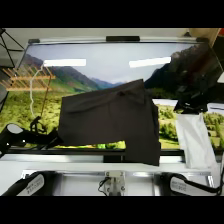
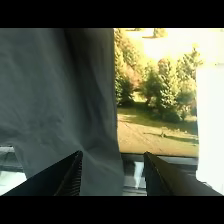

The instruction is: Fold the shirts.

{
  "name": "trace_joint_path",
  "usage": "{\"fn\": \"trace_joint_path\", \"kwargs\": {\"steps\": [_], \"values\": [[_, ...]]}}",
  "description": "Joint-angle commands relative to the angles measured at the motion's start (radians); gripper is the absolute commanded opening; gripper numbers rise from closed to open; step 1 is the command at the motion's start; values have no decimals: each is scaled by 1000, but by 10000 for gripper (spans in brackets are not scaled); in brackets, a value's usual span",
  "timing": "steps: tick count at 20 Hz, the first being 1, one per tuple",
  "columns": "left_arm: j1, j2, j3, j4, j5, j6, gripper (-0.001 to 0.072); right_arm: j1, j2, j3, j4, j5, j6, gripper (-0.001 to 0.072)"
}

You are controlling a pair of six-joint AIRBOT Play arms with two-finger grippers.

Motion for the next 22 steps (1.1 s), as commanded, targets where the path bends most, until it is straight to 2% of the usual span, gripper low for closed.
{"fn": "trace_joint_path", "kwargs": {"steps": [1, 2, 6, 9, 14, 18, 21, 22], "values": [[-37, -5, -17, -35, 30, -1, 148, -2, 3, -26, -18, -13, -11, 508], [-50, -7, -17, -35, 27, 0, 40, -2, 3, -63, -17, -14, -23, 508], [-53, 6, -11, -35, 27, 0, 39, -1, 3, -270, 14, -58, -72, 508], [-53, 33, -9, -35, 13, -2, 39, 3, 3, -417, 41, -181, -86, 508], [-53, 75, -9, -36, 1, -47, 39, 89, -5, -506, 70, -355, -98, 507], [-53, 85, -9, -37, 0, -61, 39, 130, -43, -528, 76, -391, -92, 487], [-53, 89, -9, -35, 1, -61, 39, 129, -63, -528, 89, -396, -65, 200], [-53, 93, -6, -26, 3, -61, 38, 129, -61, -527, 89, -391, -63, 48]]}}
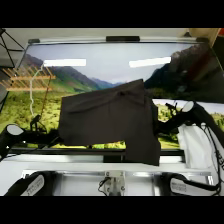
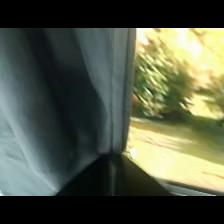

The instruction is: Fold the shirts.

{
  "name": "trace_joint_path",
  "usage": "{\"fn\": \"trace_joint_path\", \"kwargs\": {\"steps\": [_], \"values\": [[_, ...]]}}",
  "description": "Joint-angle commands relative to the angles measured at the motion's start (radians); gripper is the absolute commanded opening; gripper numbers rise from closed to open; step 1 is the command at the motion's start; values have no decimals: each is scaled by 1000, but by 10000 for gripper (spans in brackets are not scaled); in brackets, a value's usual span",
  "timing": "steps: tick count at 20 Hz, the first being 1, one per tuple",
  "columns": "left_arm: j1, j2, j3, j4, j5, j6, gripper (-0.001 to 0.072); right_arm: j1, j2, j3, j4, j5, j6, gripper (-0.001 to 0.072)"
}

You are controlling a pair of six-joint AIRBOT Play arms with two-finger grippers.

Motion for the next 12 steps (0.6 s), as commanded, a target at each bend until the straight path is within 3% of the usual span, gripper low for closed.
{"fn": "trace_joint_path", "kwargs": {"steps": [1, 4, 7, 10, 12], "values": [[0, 17, 16, 31, -1, -6, 37, 8, -5, -5, -2, -20, 16, 53], [0, 110, 171, 80, -23, -31, 36, 8, 131, 49, 33, -16, -11, 52], [-1, 258, 522, 79, 10, 16, 37, 4, 380, 284, 56, -90, -53, 52], [0, 376, 977, 109, 216, 0, 37, 4, 626, 582, 17, -352, -98, 52], [0, 409, 1228, 211, 326, -126, 37, 4, 742, 731, -28, -520, -91, 52]]}}
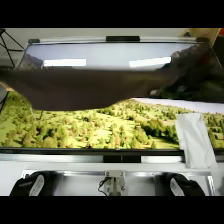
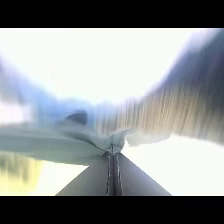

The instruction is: Fold the shirts.

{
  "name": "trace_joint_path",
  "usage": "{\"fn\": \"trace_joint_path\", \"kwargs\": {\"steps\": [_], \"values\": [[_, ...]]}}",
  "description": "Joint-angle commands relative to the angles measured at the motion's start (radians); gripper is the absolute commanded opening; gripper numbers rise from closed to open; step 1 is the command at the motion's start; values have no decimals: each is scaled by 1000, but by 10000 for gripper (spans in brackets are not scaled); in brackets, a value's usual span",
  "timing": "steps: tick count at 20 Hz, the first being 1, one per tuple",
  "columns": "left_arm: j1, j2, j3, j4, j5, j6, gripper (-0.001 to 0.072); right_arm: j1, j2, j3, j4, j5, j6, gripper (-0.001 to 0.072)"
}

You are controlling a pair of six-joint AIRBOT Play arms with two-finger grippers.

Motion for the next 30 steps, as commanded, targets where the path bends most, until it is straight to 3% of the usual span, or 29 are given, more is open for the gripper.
{"fn": "trace_joint_path", "kwargs": {"steps": [1, 3, 8, 13, 18, 22, 25, 27, 30], "values": [[1, 83, 449, 161, 175, -167, 38, -1, 217, 267, -55, -262, 5, 52], [0, 101, 561, 180, 136, -211, 37, -1, 283, 337, -55, -231, 64, 52], [0, 122, 584, 181, -101, -209, 37, -1, 331, 352, -103, -157, 105, 52], [0, 108, 572, 205, -184, -182, 39, -1, 297, 352, -169, -33, 128, 53], [0, 8, 365, 211, -363, -200, 39, -1, 76, 352, -186, 254, 76, 53], [-2, -143, 43, 203, -351, -156, 38, 14, -234, 320, -185, 426, 76, 52], [-4, -322, -152, 203, -143, -118, 37, 102, -491, 240, -219, 317, 76, 53], [-9, -492, -151, 201, -48, -121, 37, 162, -663, 239, -251, 137, 92, 53], [-34, -703, -57, 196, 41, -121, 37, 184, -825, 239, -241, -150, 213, 53]]}}
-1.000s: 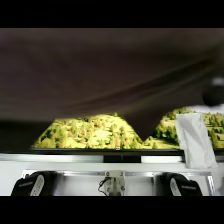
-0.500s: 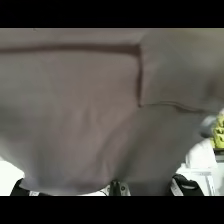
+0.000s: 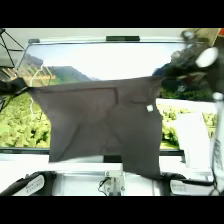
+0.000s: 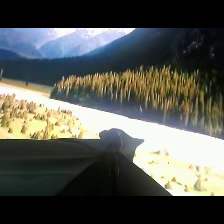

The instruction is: Fold the shirts.

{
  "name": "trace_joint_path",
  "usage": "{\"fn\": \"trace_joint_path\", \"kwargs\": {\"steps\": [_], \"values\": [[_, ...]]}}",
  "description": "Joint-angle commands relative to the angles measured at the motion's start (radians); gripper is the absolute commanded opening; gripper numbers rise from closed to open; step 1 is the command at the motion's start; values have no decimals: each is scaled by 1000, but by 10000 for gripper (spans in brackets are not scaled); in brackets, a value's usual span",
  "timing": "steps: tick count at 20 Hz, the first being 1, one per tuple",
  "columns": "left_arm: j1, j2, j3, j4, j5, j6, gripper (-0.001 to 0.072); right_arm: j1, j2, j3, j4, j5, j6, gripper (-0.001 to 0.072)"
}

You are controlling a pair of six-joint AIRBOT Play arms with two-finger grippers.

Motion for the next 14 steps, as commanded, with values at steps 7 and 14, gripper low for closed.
{"fn": "trace_joint_path", "kwargs": {"steps": [7, 14], "values": [[-132, -409, 131, -8, 395, -58, 40, 6, -220, -10, -9, -370, 143, 53], [-121, -390, 124, 29, -61, 37, 39, 7, -141, -11, -32, 237, 82, 53]]}}
